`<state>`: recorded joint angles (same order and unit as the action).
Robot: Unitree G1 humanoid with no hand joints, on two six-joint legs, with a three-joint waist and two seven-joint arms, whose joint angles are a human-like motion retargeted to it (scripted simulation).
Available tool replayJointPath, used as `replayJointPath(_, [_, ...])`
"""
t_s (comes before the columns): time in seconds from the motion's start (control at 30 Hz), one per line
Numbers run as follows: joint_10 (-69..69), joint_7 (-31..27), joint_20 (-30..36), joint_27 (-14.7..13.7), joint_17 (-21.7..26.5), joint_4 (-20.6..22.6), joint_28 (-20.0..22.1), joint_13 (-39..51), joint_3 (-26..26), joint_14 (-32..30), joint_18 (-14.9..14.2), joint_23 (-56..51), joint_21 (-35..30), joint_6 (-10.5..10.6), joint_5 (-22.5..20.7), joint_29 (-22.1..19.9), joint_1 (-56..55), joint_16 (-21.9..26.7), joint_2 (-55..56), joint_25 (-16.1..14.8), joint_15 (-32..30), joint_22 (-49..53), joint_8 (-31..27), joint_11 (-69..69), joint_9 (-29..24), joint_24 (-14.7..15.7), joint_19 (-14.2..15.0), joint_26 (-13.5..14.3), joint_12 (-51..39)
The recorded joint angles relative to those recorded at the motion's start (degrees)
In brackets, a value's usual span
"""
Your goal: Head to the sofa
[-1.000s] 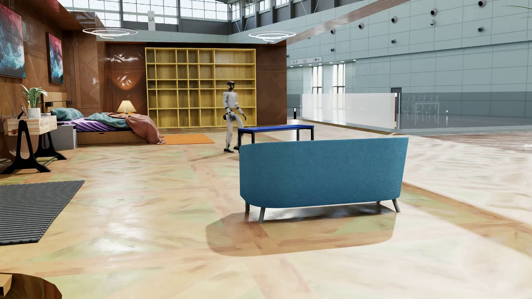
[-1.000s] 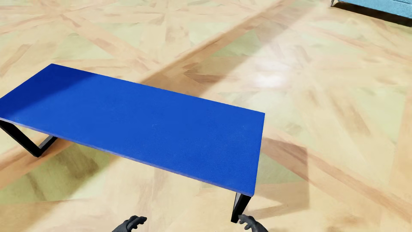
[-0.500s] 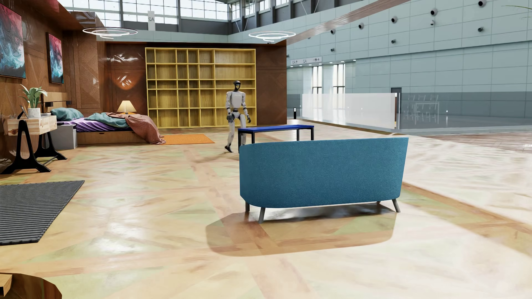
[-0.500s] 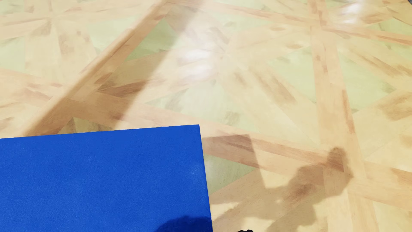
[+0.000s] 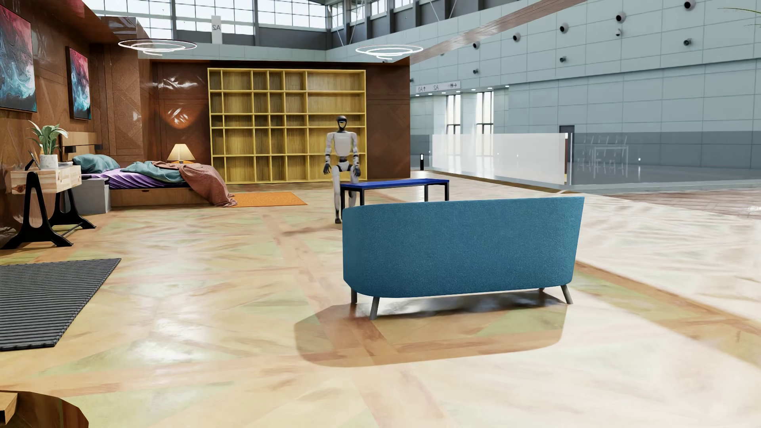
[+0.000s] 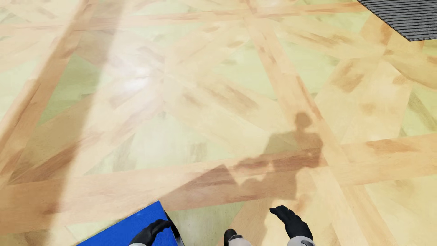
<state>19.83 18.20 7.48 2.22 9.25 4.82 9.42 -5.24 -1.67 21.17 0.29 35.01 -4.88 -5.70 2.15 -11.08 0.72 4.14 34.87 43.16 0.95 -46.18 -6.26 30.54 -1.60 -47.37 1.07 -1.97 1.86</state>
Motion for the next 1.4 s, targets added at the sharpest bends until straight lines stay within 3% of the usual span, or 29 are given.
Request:
replayJointPath(0.03, [-1.7, -0.5, 0.7, -0.5, -0.5, -0.2, -0.3, -1.6, -0.9, 0.5, -0.3, -0.6, 0.0, 0.7, -0.9, 0.6, 2.4, 1.2, -0.6, 0.9, -3.6, 0.2, -2.0, -9.7, 0.1, 0.0, -0.4, 0.3, -0.9])
replayJointPath(0.07, [-2.8, -1.1, 1.9, -0.4, -1.4, -0.6, -0.9, -3.2, -1.7, 1.0, -0.7, -0.3, 0.7, 1.4, -1.3, 0.3, 4.7, 2.2, -1.3, 2.0, -2.8, 0.3, -3.3, -16.6, 0.2, -0.1, 1.3, 0.0, -2.2])
replayJointPath(0.13, [-2.4, -2.7, 3.2, 1.7, -4.4, -2.1, -1.5, -5.5, -2.8, 1.5, -2.3, 4.0, 3.6, 2.6, -1.8, -2.1, 9.1, 3.7, -1.1, 2.5, -7.5, 0.7, -2.3, -13.0, 0.0, -0.6, 4.5, -1.4, -4.1])
replayJointPath(0.17, [-0.6, -3.5, 2.5, 3.6, -5.7, -3.3, -0.8, -5.9, -3.2, 0.4, -3.0, 8.7, 4.9, 3.3, -3.0, -2.9, 11.2, 4.2, -1.2, 2.4, -8.0, 1.7, -1.6, -7.8, -0.2, -0.3, 2.1, -2.2, -3.7])
replayJointPath(0.2, [1.6, -4.1, 0.9, 6.3, -6.5, -5.1, 0.6, -5.5, -3.4, -2.3, -3.3, 14.7, 5.6, 4.3, -4.5, -2.6, 12.6, 4.3, -1.6, 3.2, -5.9, 2.9, -0.6, -3.5, -0.4, 0.8, 1.5, -3.0, -2.4])
replayJointPath(0.27, [11.9, -5.0, -1.0, 11.8, -7.7, -9.9, 2.4, -4.3, -3.6, -14.1, -1.5, 25.9, 5.8, 6.5, -6.7, 0.9, 10.9, 4.2, -5.6, 6.3, -2.1, 3.8, 2.1, -1.6, -0.6, 3.4, -0.3, -4.3, 0.7])
replayJointPath(0.3, [20.6, -5.0, 0.4, 12.3, -8.4, -13.4, 0.7, -4.3, -3.4, -21.7, -0.2, 28.3, 6.2, 7.8, -7.6, 2.3, 7.3, 4.9, -8.1, 7.3, -0.7, 3.2, 3.7, -2.5, -0.7, 3.4, -1.0, -4.7, 1.2])
replayJointPath(0.37, [38.9, -6.4, 6.0, 9.3, -9.9, -22.0, -6.3, -4.9, -2.3, -34.0, -3.0, 27.8, 7.3, 10.4, -10.3, 1.2, -2.7, 8.6, -12.9, 7.7, 2.2, 2.8, 6.7, -4.3, -1.1, 0.1, -2.1, -3.9, 1.3])
replayJointPath(0.43, [51.6, -13.2, 7.9, 8.3, -10.7, -21.1, -8.6, -2.3, -1.3, -28.3, -6.1, 28.4, 5.3, 12.4, -12.9, -0.9, -14.4, 11.2, -17.9, 10.6, 5.2, 5.8, 8.2, -5.7, -1.8, -1.3, -3.4, -2.6, 3.6])
replayJointPath(0.5, [53.2, -15.3, 4.5, 9.5, -10.9, -19.8, -4.6, 3.7, -1.1, -22.4, -7.2, 30.3, 1.5, 13.3, -14.4, 1.2, -23.4, 10.7, -21.9, 15.3, 8.8, 8.1, 8.4, -5.3, -2.4, 1.9, -4.2, -3.3, 7.6])
replayJointPath(0.53, [50.0, -15.2, 2.8, 8.6, -11.1, -19.2, -2.5, 6.8, -0.9, -17.9, -7.0, 30.0, 0.6, 13.4, -14.8, 2.0, -26.8, 9.3, -23.6, 16.4, 10.7, 8.2, 8.0, -4.9, -2.5, 3.6, -4.5, -4.6, 9.2])
replayJointPath(0.6, [36.5, -14.9, 0.9, 4.7, -11.2, -17.7, -1.6, 11.9, 0.1, -13.5, -6.3, 25.3, 0.4, 13.0, -14.7, 0.9, -31.6, 7.5, -27.3, 15.7, 13.6, 6.8, 6.7, -5.4, -2.4, 4.7, -4.9, -7.2, 10.7])
replayJointPath(0.67, [16.9, -13.6, 1.0, -0.3, -10.6, -15.7, -2.9, 14.5, 1.0, -15.4, -4.5, 18.2, -0.4, 12.1, -13.8, -1.1, -33.3, 6.5, -31.4, 12.5, 15.1, 3.8, 5.7, -7.8, -1.9, 3.8, -5.0, -8.3, 10.3])
replayJointPath(0.73, [-2.9, -14.8, 0.9, -3.7, -9.5, -12.5, -4.5, 16.6, 1.8, -19.5, -7.5, 12.2, -3.2, 11.0, -12.8, -2.2, -32.9, 5.5, -35.4, 8.7, 15.9, 1.7, 4.6, -10.9, -1.3, 2.5, -4.9, -8.2, 10.5])
replayJointPath(0.77, [-7.6, -15.7, 0.2, -4.2, -9.1, -11.7, -4.7, 17.8, 2.0, -19.7, -11.2, 10.6, -5.2, 10.5, -12.6, -2.6, -33.2, 5.0, -37.0, 7.1, 16.5, 1.4, 3.9, -11.2, -1.0, 2.2, -4.8, -7.9, 11.1])
replayJointPath(0.8, [-8.6, -15.4, -0.5, -4.0, -8.5, -11.4, -4.4, 18.8, 2.2, -19.5, -12.4, 10.0, -7.4, 10.0, -12.2, -2.5, -33.4, 4.2, -38.3, 6.3, 16.8, 1.2, 3.4, -11.1, -0.6, 2.1, -4.6, -7.6, 11.7])
replayJointPath(0.87, [-4.1, -12.9, -1.2, -2.2, -7.0, -10.5, -4.6, 19.6, 2.6, -25.1, -5.3, 11.0, -11.5, 8.9, -10.5, -1.6, -32.8, 2.5, -41.5, 6.2, 15.4, -0.1, 3.0, -9.9, 0.1, 1.2, -4.1, -7.8, 12.2])
replayJointPath(0.9, [-2.0, -11.7, -1.3, -0.9, -6.4, -9.7, -5.2, 18.8, 2.9, -27.4, -4.3, 12.1, -12.6, 8.0, -9.2, -1.3, -32.0, 1.7, -42.8, 6.4, 12.7, -1.1, 3.4, -8.4, 0.4, 0.4, -4.0, -8.1, 12.0])
replayJointPath(0.97, [0.9, -10.1, -1.8, 2.4, -5.8, -6.9, -6.3, 15.4, 3.6, -25.8, -1.4, 16.0, -12.7, 5.7, -6.0, -0.4, -28.9, 0.4, -42.9, 5.7, 3.7, -2.7, 4.7, -1.8, 1.2, -0.9, -3.5, -8.5, 10.7])
replayJointPath(1.03, [1.3, -8.4, -3.3, 6.1, -5.2, -3.8, -5.8, 13.0, 4.1, -21.9, 1.1, 22.4, -14.8, 3.4, -1.6, 3.6, -24.9, -0.7, -37.5, 6.6, -9.6, -2.8, 6.5, 12.7, 2.1, -1.2, 1.4, -8.1, 9.3])
replayJointPath(1.07, [1.6, -7.4, -4.0, 7.2, -4.3, -2.4, -4.9, 12.6, 4.3, -19.9, 1.8, 25.1, -18.2, 2.4, 1.5, 6.2, -23.0, -1.1, -33.3, 9.3, -16.7, -2.4, 7.8, 21.3, 2.3, -1.1, 4.9, -7.6, 8.5])
replayJointPath(1.1, [2.2, -6.6, -4.5, 8.0, -3.1, -1.1, -4.3, 11.6, 4.2, -17.7, 2.3, 25.7, -21.4, 1.5, 4.6, 7.6, -21.2, -1.6, -28.8, 12.4, -17.6, -1.5, 8.7, 29.2, 2.3, -0.9, 6.2, -7.7, 6.7])
replayJointPath(1.13, [3.0, -6.1, -4.8, 8.8, -2.0, 0.1, -2.7, 10.1, 4.1, -15.4, 2.8, 24.5, -22.3, 0.6, 6.1, 6.9, -19.4, -1.5, -23.8, 13.5, -15.1, -1.4, 8.4, 36.0, 2.1, -0.7, 5.0, -6.2, 5.9])
replayJointPath(1.17, [3.8, -5.6, -4.9, 9.3, -1.3, 1.1, -1.4, 8.4, 3.8, -13.2, 3.0, 22.5, -20.6, 0.0, 6.4, 4.6, -17.5, -1.3, -19.0, 11.8, -12.0, -1.2, 7.6, 40.6, 1.7, -0.6, 4.2, -4.8, 4.8])
replayJointPath(1.23, [4.9, -5.4, -5.0, 8.1, -0.7, 2.4, 0.9, 3.7, 2.9, -9.0, 3.1, 18.0, -14.3, -0.8, 5.6, 1.0, -13.3, -0.8, -10.7, 4.3, -3.9, -1.9, 6.2, 42.2, 1.0, -0.7, 2.7, -3.2, 1.5])
replayJointPath(1.3, [5.1, -5.8, -4.6, 6.5, 0.0, 3.0, 1.5, 0.6, 1.4, -5.3, 2.8, 15.3, -11.5, -0.9, 3.7, 1.5, -8.8, -0.2, -5.1, -0.4, 3.9, -1.8, 5.2, 33.6, 0.5, -0.7, 0.4, -2.3, -0.7])
replayJointPath(1.37, [3.4, -6.5, -2.7, 6.3, 0.4, 2.9, 1.0, -1.1, -0.2, -2.9, 2.3, 13.8, -12.0, -0.6, 1.8, 2.2, -4.0, 0.8, -2.7, 0.0, 5.1, -1.0, 4.9, 15.9, 0.4, -0.7, -0.1, -1.8, -2.3])
replayJointPath(1.4, [1.6, -7.0, -1.7, 6.3, 0.4, 2.8, 0.7, -1.9, -1.0, -2.2, 2.0, 13.3, -11.9, -0.3, 0.5, 2.3, -1.4, 1.5, -2.8, 0.4, 2.0, -0.8, 4.1, 4.9, 0.5, -0.8, -0.8, -1.7, -3.0])
